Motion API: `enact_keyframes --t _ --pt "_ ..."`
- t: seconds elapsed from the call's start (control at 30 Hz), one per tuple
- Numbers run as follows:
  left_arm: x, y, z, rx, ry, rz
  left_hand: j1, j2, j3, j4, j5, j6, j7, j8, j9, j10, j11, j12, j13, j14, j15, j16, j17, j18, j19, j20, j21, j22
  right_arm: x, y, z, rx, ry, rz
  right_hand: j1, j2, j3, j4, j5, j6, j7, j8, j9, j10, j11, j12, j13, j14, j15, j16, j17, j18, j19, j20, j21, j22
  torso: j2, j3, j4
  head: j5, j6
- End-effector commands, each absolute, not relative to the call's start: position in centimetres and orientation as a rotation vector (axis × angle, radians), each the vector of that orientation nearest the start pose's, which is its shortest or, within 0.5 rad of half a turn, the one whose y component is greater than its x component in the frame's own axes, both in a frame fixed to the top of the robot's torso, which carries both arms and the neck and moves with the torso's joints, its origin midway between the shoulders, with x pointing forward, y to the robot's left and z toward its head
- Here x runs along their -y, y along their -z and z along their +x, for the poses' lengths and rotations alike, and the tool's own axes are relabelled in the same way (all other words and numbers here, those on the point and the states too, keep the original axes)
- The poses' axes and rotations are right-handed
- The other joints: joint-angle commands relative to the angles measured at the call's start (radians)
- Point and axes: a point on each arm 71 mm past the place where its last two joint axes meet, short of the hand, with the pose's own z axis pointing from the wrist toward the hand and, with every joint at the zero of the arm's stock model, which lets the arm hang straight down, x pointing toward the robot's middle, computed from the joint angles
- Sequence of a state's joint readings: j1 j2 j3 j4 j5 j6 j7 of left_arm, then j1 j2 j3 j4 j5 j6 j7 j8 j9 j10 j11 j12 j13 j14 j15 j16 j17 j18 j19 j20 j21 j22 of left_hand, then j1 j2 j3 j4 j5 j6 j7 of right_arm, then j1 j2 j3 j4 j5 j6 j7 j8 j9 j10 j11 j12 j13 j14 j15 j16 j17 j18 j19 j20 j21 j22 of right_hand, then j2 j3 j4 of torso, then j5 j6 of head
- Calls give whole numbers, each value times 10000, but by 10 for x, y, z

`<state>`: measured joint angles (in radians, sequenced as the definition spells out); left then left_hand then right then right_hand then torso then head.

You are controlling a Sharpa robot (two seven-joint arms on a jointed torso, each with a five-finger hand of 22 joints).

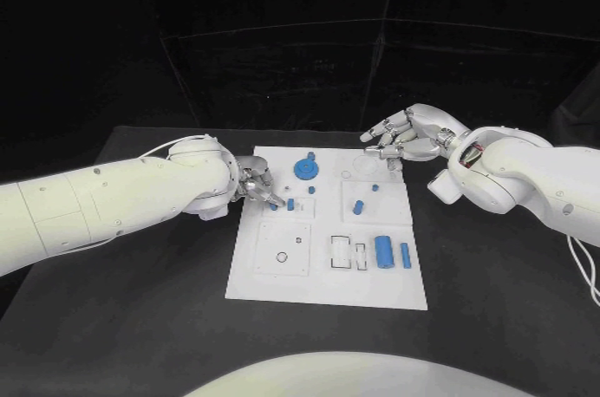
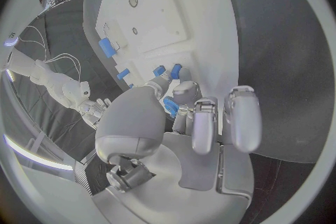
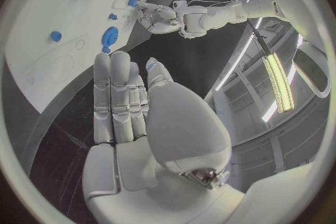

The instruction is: Assemble the parts on the task board

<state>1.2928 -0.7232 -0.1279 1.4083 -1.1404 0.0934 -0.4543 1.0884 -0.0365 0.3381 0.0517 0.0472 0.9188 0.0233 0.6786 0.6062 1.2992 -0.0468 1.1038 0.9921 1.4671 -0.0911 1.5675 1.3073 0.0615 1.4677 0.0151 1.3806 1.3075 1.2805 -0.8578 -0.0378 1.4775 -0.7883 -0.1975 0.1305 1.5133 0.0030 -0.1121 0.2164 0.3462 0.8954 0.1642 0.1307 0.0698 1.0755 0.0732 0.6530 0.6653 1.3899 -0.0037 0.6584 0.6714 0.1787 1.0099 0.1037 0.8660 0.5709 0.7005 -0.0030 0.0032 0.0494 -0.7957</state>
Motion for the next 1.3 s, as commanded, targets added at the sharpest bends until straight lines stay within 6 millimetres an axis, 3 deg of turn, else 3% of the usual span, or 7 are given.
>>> enact_keyframes --t 0.03,0.4,0.53,0.63,0.83,1.0,1.3 --pt "-193 216 504 -22539 3593 -816 -265 -52 -42 146 0 63 18 26 10 66 42 40 -18 1037 -85 33 2635 -79 182 -57 25 385 214 148 504 -17160 -11391 3104 -14 14 -7 68 22 -88 -2 39 6 -96 7 -28 -15 -85 11 -76 -20 43 14 33 -49 -18 -6 -2 10 -8 -4" --pt "-197 214 507 -22109 3723 -1398 -1409 -289 -618 831 -2 14 75 61 49 -175 88 -320 -465 1037 -64 33 2635 -65 161 -46 -47 332 214 148 504 -17138 -11378 3115 -29 3 -22 94 25 -123 9 41 3 -136 20 -34 -34 -128 25 -168 -63 40 -1 43 -83 -33 -5 -9 8 -21 12" --pt "-199 213 507 -21912 4157 -1931 -1566 -394 -895 996 1 -1086 457 -652 -285 -1632 408 -2263 -2557 1037 157 33 2635 -64 121 72 -145 241 214 148 504 -17141 -11371 3118 -32 3 -23 98 26 -128 10 41 2 -141 22 -34 -36 -135 27 -185 -74 40 -3 45 -87 -35 -10 -8 1 -22 18" --pt "-202 212 506 -21771 4592 -2352 -1426 -383 -1066 1001 1 -1496 748 -1056 -580 -1996 667 -2576 -2796 1037 390 33 2635 -46 65 246 -272 115 215 148 504 -17140 -11363 3123 -40 6 -27 111 31 -139 15 42 1 -155 28 -34 -42 -150 33 -211 -82 39 -10 49 -99 -41 -7 -14 9 -42 30" --pt "-206 206 506 -21073 5781 -3218 -1086 -159 -1023 903 9 -1509 846 -1163 -769 -2232 770 -2732 -2936 1021 484 -4 2588 102 -196 377 -822 -473 215 148 504 -17132 -11344 3135 -40 6 -27 111 31 -139 15 42 1 -155 28 -34 -42 -150 33 -211 -82 39 -10 49 -99 -41 -11 -10 17 -56 61" --pt "-204 197 509 -19955 7677 -3670 -345 14 -648 517 18 -2046 1241 -1413 -1100 -3941 1164 -3958 -3674 -580 845 -3026 -687 1032 -2793 730 -5530 -5134 216 148 505 -17132 -11316 3151 -38 8 -26 114 35 -146 17 43 1 -163 29 -35 -45 -156 35 -218 -80 38 -14 51 -106 -44 -11 -5 22 -77 140" --pt "-183 182 514 -17505 9277 -1389 1462 -317 -26 -685 23 -2221 1449 -1836 -1742 -4875 1476 -5002 -4652 -2518 1129 -6224 -3736 1188 -3547 1058 -7096 -6328 216 148 506 -17117 -11307 3156 -35 7 -25 115 39 -151 18 44 1 -169 31 -34 -47 -161 37 -223 -78 38 -17 53 -111 -46 -2 -7 -2 -152 274"
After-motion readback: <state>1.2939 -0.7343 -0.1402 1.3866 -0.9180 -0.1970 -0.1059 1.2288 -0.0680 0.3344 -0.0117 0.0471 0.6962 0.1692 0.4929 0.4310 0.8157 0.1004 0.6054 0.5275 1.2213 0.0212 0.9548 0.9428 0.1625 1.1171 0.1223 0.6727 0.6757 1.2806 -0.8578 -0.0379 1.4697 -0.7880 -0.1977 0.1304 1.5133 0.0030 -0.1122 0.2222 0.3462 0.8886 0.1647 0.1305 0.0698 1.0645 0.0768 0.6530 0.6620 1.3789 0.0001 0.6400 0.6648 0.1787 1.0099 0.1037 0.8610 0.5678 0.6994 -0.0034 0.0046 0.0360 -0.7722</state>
